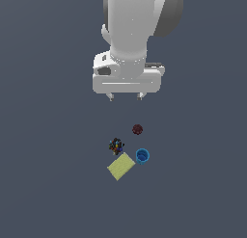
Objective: Pick up a designated object from a clutter of objects.
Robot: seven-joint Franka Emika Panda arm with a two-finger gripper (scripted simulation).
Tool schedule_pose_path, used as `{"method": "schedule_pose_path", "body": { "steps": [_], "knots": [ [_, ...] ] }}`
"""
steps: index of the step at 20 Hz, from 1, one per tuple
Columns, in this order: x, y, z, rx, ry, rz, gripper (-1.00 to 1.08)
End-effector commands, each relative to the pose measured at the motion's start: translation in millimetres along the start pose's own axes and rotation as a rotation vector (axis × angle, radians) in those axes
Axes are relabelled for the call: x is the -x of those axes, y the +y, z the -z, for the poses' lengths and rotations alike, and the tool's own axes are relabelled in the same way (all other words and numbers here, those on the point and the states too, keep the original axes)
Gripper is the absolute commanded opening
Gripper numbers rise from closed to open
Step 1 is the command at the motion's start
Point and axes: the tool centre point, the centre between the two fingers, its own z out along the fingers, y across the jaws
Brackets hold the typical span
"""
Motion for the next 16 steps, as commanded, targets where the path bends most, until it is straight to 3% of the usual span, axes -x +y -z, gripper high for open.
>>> {"method": "schedule_pose_path", "body": {
  "steps": [1,16],
  "knots": [
    [0.0,0.0,0.0,0.0,0.0,0.0,1.0],
    [-4.8,-0.7,2.0,0.009,0.0,0.041,1.0]
  ]
}}
